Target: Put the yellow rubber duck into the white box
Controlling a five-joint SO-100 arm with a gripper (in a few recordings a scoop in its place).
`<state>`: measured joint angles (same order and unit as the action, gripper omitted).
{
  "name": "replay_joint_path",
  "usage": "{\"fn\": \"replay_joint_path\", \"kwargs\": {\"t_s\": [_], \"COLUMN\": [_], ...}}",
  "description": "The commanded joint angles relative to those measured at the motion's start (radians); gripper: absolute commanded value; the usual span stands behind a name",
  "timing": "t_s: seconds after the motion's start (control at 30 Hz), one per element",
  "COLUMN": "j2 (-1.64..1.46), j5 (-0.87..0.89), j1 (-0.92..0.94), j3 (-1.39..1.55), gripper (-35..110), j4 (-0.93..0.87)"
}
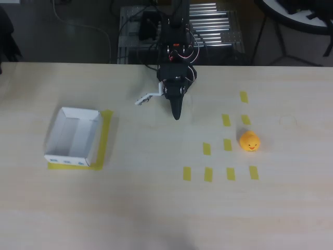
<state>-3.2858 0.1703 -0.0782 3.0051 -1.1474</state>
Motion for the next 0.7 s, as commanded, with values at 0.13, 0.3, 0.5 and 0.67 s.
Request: {"fn": "replay_joint_path", "kwargs": {"t_s": [0.13,0.3,0.5,0.67], "j2": [0.118,0.351,0.63,0.856], "j5": [-0.133,-0.186,-0.282,-0.285], "j1": [-0.133,-0.204,-0.308,-0.383], "j3": [-0.364,-0.664,-1.019,-1.198], "gripper": [0,0,0,0], "j4": [0.035,-0.043,-0.19,-0.255]}}
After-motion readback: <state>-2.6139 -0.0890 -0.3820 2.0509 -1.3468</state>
